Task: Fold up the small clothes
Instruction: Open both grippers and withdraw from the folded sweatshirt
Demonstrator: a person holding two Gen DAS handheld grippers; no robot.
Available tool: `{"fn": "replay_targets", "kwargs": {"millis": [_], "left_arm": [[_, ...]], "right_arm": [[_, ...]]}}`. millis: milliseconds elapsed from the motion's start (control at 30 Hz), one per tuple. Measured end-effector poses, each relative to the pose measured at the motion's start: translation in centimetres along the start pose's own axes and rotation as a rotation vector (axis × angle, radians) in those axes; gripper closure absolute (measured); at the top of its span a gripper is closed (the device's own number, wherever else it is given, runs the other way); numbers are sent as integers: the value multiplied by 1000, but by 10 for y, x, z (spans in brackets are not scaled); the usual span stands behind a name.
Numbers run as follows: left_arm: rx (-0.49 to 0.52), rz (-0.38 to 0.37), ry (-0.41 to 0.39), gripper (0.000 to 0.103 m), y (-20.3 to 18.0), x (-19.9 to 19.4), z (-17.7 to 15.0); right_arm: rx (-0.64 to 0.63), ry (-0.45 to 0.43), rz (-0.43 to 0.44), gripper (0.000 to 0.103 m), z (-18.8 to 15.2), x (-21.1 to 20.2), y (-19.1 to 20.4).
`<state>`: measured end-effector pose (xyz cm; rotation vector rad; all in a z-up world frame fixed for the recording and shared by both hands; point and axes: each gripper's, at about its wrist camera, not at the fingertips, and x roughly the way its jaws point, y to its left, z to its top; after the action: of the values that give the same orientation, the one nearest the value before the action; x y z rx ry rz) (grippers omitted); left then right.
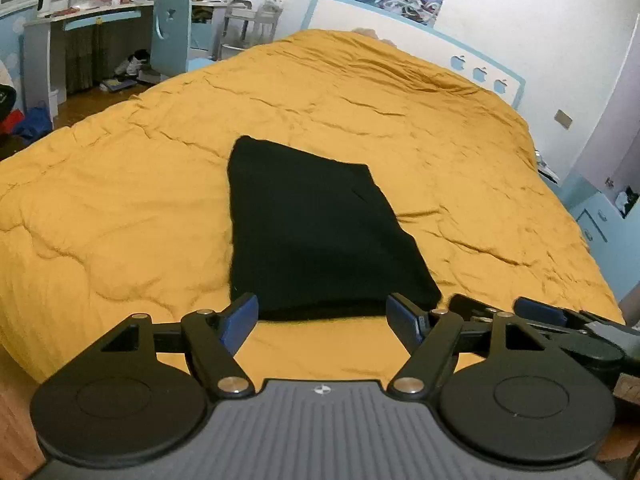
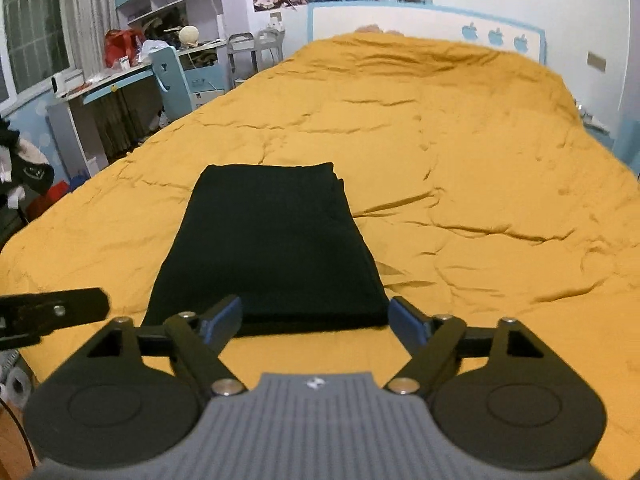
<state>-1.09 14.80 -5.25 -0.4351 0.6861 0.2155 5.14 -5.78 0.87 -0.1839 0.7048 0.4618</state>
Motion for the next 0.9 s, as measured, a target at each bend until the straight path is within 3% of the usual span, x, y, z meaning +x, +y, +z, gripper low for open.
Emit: {"fn": "replay_targets", "kwargs": {"millis": [100, 267, 900], "left_arm": [[37, 25, -5, 17, -8, -8, -7], [48, 65, -2, 17, -12, -10, -15], [46, 26, 78, 17, -20, 3, -27]], "right_arm": [[9, 13, 32, 25, -7, -12, 7], [-17, 29, 1, 24, -14, -18, 16], [19, 75, -54, 24, -28, -16, 8]]}}
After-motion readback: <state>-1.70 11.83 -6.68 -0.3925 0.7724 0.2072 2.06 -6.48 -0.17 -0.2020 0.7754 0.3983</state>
